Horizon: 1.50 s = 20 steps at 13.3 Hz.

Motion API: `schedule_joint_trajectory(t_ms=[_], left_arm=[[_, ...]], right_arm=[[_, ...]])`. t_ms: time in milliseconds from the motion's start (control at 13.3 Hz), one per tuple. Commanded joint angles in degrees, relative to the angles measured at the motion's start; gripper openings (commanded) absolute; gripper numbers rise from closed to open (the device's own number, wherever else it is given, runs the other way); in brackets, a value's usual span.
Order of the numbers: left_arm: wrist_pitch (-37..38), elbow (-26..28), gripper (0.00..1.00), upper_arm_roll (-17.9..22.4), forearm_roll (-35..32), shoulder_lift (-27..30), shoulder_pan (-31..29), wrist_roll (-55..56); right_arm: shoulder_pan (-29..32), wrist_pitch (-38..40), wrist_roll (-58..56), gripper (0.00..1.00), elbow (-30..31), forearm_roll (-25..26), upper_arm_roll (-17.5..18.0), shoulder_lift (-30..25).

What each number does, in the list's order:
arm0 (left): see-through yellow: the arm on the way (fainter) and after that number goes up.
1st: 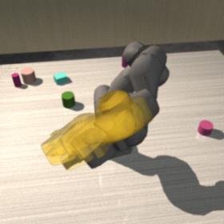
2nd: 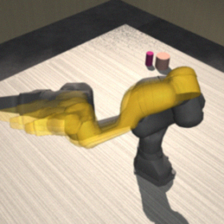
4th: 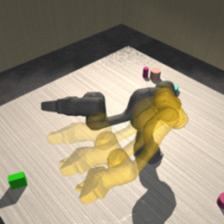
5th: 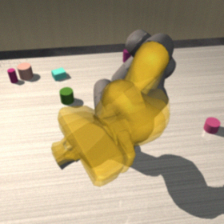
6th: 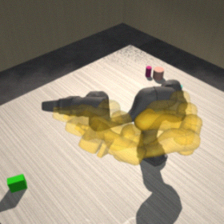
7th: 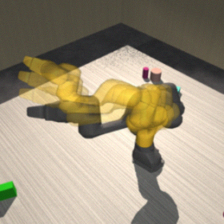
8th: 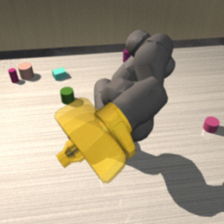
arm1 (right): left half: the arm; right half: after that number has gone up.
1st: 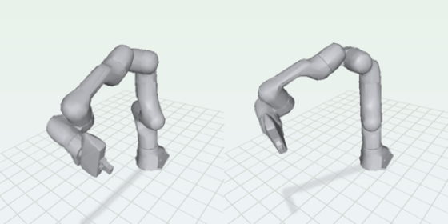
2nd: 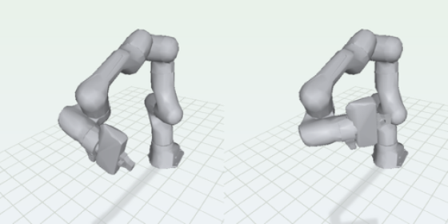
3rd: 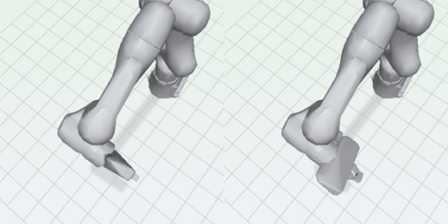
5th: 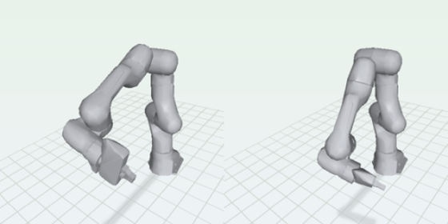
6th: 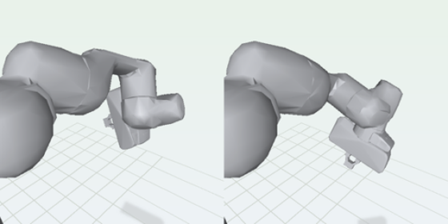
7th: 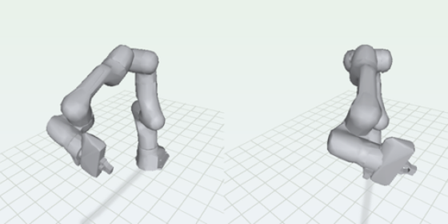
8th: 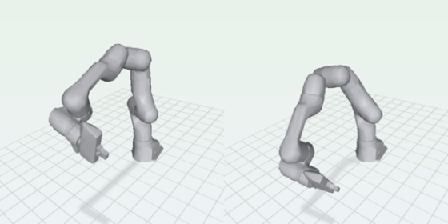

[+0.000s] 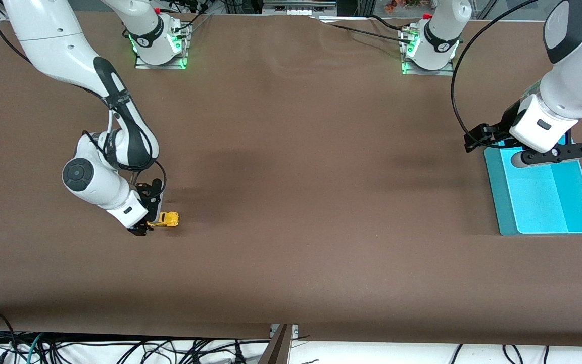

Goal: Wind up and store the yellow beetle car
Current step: 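Lower the right gripper over the car and close on it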

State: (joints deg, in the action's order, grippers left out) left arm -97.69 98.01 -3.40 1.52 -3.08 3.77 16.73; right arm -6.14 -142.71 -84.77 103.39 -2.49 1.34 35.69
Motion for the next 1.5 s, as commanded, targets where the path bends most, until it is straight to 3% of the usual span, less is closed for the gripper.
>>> schedule_joint_trajectory(t_ms=[0,75,376,527,1429], left_arm=[[0.5,-0.9,1.00,-0.1,-1.2,-0.4,0.4,0.9],[0.5,-0.9,1.00,-0.1,-1.2,-0.4,0.4,0.9],[0.5,-0.9,1.00,-0.1,-1.2,-0.4,0.4,0.9],[0.5,-0.9,1.00,-0.1,-1.2,-0.4,0.4,0.9],[0.5,-1.6,1.00,-0.2,-1.2,-1.1,0.4,0.9]], right_arm=[[0.3,-1.5,-2.2,1.00,0.5,-1.3,0.4,0.1],[0.3,-2.0,-2.2,0.98,0.5,-1.3,0.4,0.3],[-0.1,-1.9,-2.2,0.64,0.4,-1.3,0.4,0.3],[-0.2,-1.7,-2.2,0.54,0.4,-1.3,0.4,0.2],[0.7,-2.0,-3.7,0.50,0.6,-1.5,0.5,0.4]])
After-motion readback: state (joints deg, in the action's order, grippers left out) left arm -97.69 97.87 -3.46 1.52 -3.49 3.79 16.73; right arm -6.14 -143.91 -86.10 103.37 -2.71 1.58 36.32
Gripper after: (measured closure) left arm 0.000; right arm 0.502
